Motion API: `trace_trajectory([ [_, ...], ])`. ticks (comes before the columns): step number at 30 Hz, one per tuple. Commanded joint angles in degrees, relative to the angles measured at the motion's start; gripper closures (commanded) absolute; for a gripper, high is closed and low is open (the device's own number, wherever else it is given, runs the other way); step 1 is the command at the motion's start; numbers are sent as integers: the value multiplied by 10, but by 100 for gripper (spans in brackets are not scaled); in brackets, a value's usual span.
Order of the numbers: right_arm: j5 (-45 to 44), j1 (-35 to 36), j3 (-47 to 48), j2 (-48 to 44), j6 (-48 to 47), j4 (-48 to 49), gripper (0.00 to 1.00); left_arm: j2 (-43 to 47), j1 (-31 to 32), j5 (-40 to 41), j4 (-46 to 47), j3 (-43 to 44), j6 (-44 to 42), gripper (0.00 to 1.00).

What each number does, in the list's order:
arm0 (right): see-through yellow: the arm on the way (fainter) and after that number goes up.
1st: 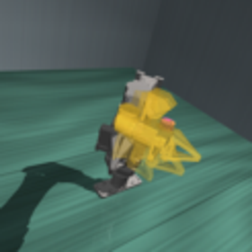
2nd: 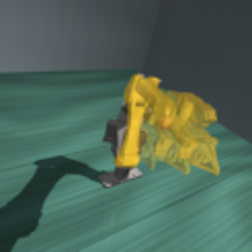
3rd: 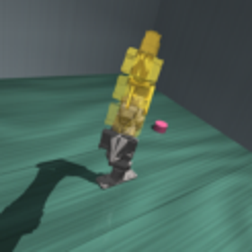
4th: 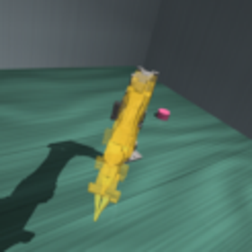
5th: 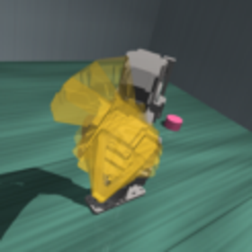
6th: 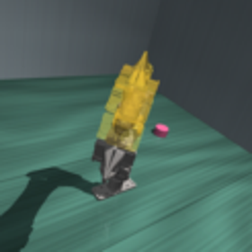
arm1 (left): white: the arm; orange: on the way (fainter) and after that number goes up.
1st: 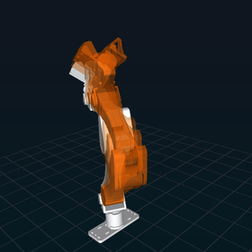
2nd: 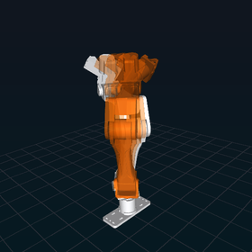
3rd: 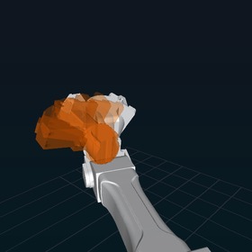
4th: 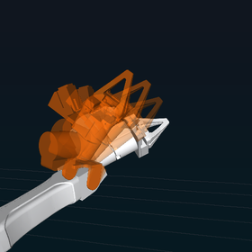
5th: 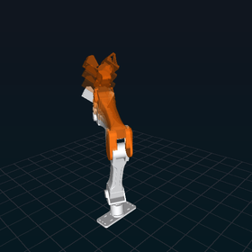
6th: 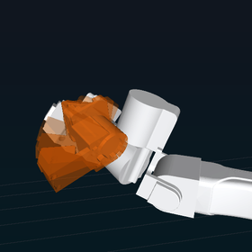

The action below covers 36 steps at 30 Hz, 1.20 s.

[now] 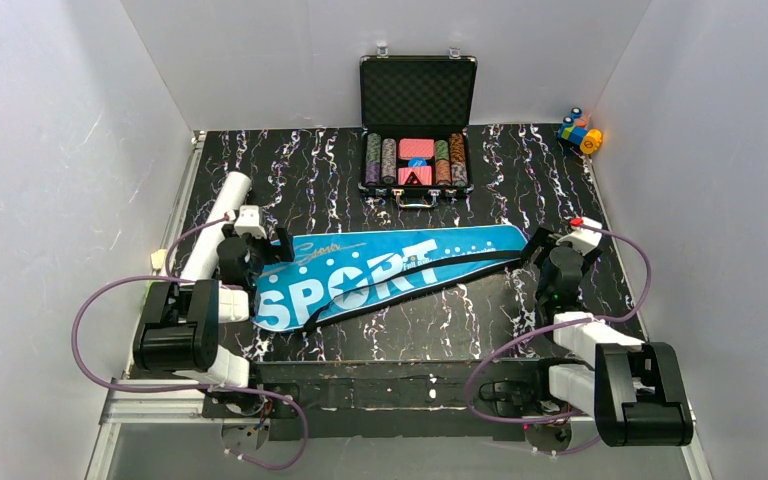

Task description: Pack up the badminton gear

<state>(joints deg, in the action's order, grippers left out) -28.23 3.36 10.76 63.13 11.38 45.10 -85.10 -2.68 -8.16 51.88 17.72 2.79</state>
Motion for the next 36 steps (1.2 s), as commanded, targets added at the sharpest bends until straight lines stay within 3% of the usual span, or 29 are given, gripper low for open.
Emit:
trace_trajectory([
  [1, 10, -7, 8, -7, -3, 32, 7, -1, 8, 48, 75, -13, -17, 1],
  [3, 12, -8, -2, -21, 3, 32, 5, 5, 8, 57, 26, 3, -12, 0],
  [10, 50, -11, 28, 22, -38, 48, 5, 4, 9, 55, 39, -1, -13, 0],
  [18, 124, -12, 18, 134, -77, 169, 11, 3, 9, 55, 44, -2, -13, 0],
  [36, 135, -12, 27, 127, -78, 139, 8, -1, 9, 55, 39, 3, -15, 1],
])
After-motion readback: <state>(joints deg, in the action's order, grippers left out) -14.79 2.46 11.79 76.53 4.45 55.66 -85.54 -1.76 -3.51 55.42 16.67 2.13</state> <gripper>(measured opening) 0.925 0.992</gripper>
